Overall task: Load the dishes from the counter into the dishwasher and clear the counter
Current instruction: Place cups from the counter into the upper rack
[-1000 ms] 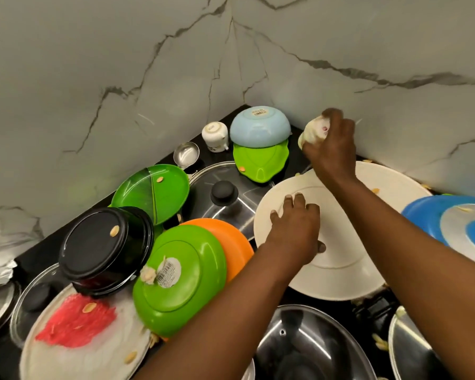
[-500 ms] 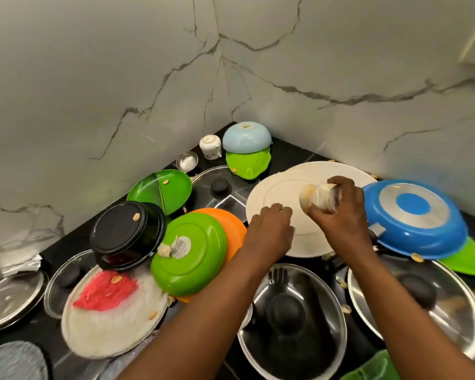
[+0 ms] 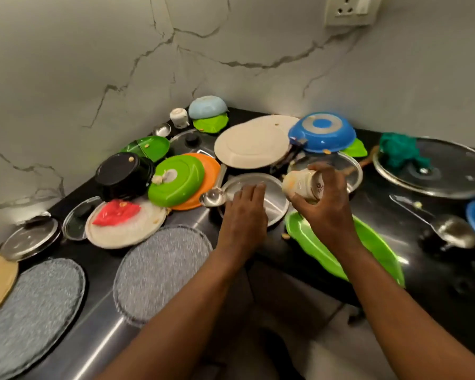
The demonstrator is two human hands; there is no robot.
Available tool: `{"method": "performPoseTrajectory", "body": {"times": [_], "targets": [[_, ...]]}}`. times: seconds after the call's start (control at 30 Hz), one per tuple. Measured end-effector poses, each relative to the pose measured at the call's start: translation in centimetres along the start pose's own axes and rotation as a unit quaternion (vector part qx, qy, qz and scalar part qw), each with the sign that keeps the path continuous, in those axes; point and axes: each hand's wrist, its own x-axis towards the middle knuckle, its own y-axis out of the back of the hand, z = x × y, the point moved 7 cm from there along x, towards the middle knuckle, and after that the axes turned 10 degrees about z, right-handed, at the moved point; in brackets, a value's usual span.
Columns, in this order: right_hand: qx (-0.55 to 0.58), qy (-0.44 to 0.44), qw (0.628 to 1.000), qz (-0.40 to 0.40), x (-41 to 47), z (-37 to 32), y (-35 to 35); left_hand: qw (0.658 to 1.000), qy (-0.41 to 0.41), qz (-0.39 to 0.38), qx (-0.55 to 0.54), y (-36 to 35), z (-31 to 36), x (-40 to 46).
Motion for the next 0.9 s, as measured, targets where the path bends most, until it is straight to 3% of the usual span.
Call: {"method": "performPoseTrajectory", "body": {"times": [0.13, 0.3, 0.47, 0.6, 0.9], "targets": [[-0.023, 0.018, 0.999, 0.023, -7.9, -2.5, 7.6, 0.993, -0.103, -0.047, 0.04, 1.5, 5.1, -9.4], [0.003, -0.004, 0.999, 0.053, -18.4, -4.5, 16.0, 0.97, -0.205, -0.127, 0.008, 1.0, 10.3, -19.4], [-0.14, -0.057, 0.987, 0.049, -29.5, -3.0, 23.7, 0.922, -0.29, -0.257, -0.024, -2.7, 16.5, -27.8], [-0.213, -0.159, 0.962, 0.057, -38.6, -0.6, 30.7, 0.891, -0.314, -0.323, -0.056, -6.1, 22.9, -32.8], [-0.216, -0.357, 0.877, 0.238, -48.4, 5.1, 45.8, 0.842, -0.362, -0.368, -0.161, -10.8, 40.0, -39.0]]}}
